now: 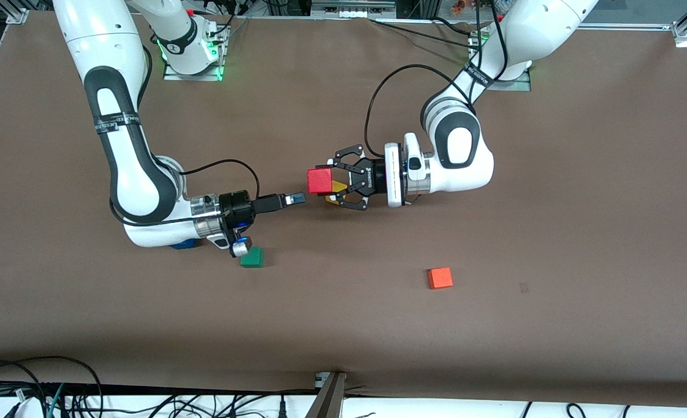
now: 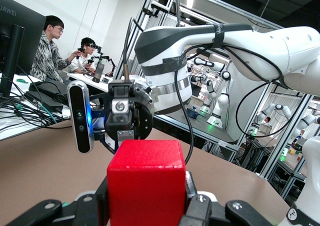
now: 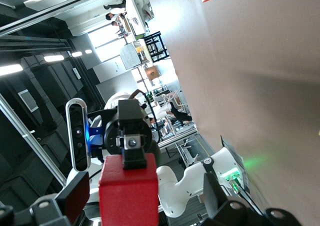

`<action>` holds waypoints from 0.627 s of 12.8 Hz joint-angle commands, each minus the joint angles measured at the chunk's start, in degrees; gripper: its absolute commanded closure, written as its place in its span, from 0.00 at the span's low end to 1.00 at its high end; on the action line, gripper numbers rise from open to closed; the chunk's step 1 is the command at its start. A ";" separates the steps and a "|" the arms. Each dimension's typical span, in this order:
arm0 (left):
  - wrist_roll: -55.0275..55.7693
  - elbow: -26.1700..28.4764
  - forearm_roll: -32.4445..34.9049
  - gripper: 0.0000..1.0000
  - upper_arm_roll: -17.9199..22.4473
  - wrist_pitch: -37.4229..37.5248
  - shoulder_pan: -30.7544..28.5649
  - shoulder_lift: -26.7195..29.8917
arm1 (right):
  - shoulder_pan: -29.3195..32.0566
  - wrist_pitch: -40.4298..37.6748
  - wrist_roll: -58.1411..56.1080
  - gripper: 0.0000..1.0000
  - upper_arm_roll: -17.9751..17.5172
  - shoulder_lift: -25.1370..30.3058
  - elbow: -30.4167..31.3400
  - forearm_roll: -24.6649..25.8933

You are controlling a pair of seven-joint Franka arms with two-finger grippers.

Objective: Pass red block to right arm, stack on blue
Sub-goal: 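Close the right gripper on the red cube held by the left gripper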

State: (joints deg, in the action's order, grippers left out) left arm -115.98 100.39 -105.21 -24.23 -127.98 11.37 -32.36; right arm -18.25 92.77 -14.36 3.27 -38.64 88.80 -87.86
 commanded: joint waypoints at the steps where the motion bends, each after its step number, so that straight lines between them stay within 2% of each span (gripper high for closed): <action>1: -2.58 -4.76 -1.58 0.96 0.32 -1.64 1.54 -3.67 | -0.12 1.10 1.34 0.00 -0.37 3.92 3.49 -1.88; 8: -4.52 -4.95 -4.38 0.97 0.23 -3.50 2.42 -4.64 | -0.21 2.15 2.15 0.00 -0.55 4.46 4.28 -1.70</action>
State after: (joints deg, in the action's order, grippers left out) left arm -118.42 97.21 -106.88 -24.18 -130.84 13.09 -36.17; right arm -18.26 93.68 -11.85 3.02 -35.73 90.85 -88.34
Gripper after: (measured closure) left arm 0.441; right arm 0.000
